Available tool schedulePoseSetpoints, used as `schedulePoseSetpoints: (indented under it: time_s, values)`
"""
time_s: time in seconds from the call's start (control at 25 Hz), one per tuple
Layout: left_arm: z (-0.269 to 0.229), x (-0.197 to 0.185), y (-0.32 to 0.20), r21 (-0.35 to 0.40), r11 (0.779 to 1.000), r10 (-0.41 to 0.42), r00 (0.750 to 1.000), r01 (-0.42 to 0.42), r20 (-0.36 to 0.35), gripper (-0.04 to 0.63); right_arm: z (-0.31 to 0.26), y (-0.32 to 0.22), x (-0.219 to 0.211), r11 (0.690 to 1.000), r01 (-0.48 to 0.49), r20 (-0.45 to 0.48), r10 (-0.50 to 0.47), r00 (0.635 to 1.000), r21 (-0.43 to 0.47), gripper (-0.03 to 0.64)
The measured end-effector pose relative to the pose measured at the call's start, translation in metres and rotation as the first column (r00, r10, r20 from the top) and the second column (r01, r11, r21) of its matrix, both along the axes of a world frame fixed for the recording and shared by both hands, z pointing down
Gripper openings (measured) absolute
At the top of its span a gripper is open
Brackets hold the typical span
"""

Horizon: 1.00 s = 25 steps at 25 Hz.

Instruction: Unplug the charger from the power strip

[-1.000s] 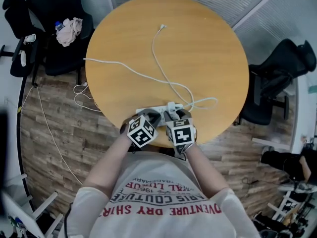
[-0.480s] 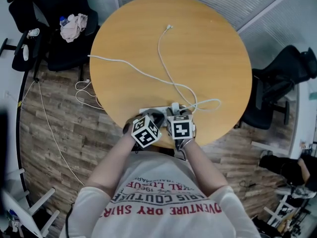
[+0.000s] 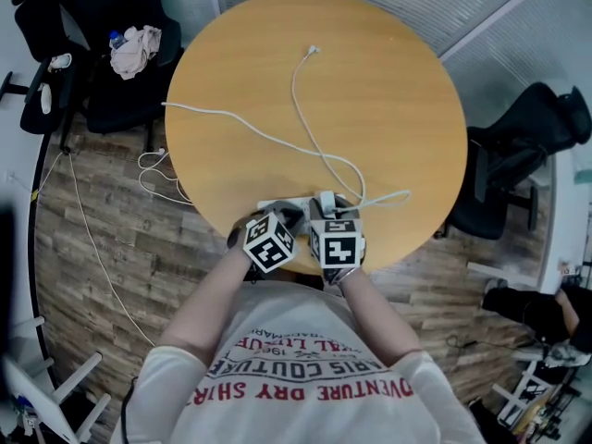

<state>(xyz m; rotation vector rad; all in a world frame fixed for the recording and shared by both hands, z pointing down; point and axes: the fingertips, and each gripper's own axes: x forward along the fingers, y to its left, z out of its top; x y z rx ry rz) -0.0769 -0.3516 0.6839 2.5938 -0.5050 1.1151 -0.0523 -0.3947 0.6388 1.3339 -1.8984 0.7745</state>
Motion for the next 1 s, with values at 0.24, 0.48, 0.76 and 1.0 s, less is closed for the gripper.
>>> schedulePoseSetpoints:
  time_s: [0.24, 0.48, 0.76, 1.0]
  values:
    - [0.0, 0.0, 0.001, 0.003, 1.0, 0.0, 1.0, 0.0, 0.0, 0.032, -0.015, 0.009, 0.011, 1.0, -0.016, 0.031, 0.016, 0.999, -0.004, 0.158]
    - [0.002, 0.0, -0.002, 0.064, 0.998, -0.013, 1.0, 0.013, 0.009, 0.032, -0.05, 0.013, 0.02, 0.994, 0.011, 0.059, -0.017, 0.998, 0.108, 0.156]
    - [-0.016, -0.004, -0.01, 0.077, 0.988, -0.134, 0.99, 0.137, -0.048, 0.032, -0.089, 0.017, 0.028, 0.973, 0.008, 0.112, -0.035, 0.993, 0.231, 0.155]
    - [-0.079, -0.014, -0.024, 0.148, 0.937, -0.282, 0.934, 0.317, -0.218, 0.032, -0.124, 0.02, 0.025, 0.943, 0.029, 0.16, -0.086, 0.983, 0.33, 0.155]
